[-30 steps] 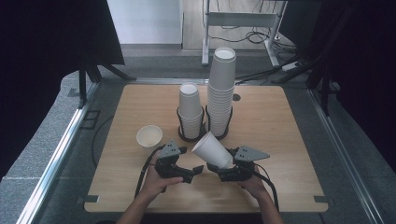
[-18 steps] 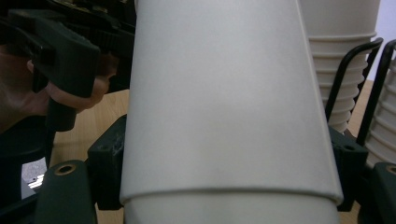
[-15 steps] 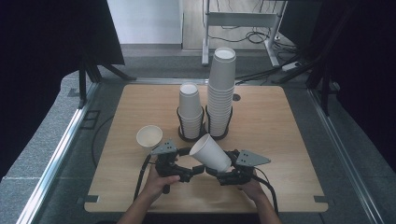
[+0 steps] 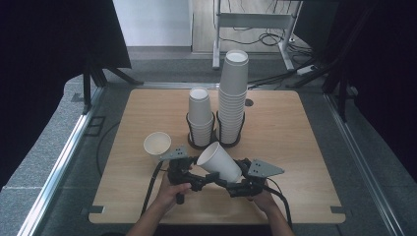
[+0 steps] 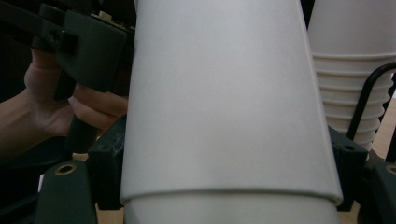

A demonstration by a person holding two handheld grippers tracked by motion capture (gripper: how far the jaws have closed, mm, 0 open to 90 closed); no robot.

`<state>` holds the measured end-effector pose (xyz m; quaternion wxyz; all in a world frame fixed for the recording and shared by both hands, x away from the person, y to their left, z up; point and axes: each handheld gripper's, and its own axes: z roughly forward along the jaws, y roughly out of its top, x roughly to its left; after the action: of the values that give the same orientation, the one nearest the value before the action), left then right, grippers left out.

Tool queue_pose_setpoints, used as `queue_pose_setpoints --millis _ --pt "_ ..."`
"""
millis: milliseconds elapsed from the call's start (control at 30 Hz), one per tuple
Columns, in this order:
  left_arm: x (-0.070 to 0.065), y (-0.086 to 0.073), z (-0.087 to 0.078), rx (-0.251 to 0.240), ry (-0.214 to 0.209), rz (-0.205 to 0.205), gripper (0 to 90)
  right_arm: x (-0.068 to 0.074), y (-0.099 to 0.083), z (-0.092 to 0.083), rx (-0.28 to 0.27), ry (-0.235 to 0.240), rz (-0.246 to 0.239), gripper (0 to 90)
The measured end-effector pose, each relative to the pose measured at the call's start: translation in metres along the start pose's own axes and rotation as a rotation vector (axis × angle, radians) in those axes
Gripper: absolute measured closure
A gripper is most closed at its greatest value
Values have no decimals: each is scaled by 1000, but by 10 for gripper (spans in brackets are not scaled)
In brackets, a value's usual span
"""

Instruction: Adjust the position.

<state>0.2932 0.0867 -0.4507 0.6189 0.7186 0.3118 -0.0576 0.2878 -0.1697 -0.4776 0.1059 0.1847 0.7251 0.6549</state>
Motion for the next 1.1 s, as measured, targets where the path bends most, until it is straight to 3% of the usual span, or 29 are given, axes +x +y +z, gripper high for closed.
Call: queue_pose_setpoints --millis 400,1100 --pt "1 1 13 -13 -9 -14 27 6 -2 7 19 18 -21 228" --pt "7 1 12 -96 -2 -85 77 6 -10 15 62 -5 -24 230"
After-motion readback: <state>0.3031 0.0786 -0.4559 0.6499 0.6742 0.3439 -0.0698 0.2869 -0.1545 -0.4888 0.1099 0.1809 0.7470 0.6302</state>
